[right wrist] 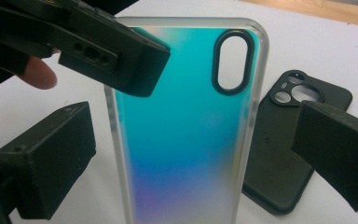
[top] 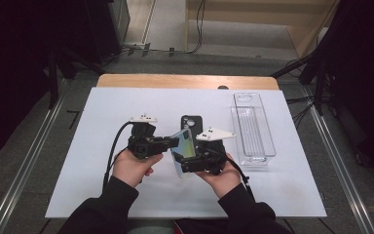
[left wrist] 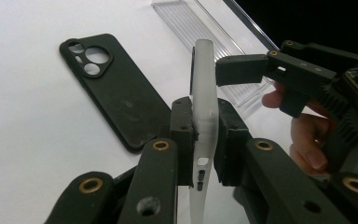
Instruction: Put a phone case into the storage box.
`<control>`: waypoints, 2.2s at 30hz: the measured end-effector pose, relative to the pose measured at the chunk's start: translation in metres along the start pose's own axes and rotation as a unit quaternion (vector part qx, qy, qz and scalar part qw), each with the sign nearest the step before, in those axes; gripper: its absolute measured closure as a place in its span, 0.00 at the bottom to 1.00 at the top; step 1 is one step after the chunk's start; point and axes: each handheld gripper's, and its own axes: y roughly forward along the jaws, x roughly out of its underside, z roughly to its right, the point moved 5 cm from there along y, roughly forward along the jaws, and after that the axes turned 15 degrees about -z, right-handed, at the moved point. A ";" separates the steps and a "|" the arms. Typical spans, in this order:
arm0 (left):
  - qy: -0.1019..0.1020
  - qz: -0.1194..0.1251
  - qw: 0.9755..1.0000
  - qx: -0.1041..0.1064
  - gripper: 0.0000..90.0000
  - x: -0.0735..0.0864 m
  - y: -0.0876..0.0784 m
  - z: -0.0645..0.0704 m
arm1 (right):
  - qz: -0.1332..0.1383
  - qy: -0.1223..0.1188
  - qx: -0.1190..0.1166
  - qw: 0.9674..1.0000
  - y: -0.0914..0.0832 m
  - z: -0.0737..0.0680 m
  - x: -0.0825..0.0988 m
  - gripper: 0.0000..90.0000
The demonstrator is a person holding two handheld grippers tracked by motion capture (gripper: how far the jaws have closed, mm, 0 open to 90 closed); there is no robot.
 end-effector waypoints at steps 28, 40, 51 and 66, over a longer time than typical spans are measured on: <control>0.009 0.011 1.000 0.020 0.76 0.000 0.000 0.010 | -0.009 -0.013 0.000 1.000 0.004 -0.003 0.000 0.16; 0.012 0.015 0.999 0.037 0.48 -0.003 -0.010 0.012 | -0.008 -0.002 0.003 1.000 -0.001 0.009 0.000 0.16; 0.056 0.003 0.997 0.053 0.45 0.000 -0.016 0.012 | -0.005 -0.006 -0.012 1.000 -0.008 0.025 0.002 0.16; 0.149 -0.054 0.984 0.080 0.37 0.017 0.001 -0.002 | -0.008 -0.042 -0.077 0.996 -0.020 0.035 0.002 0.16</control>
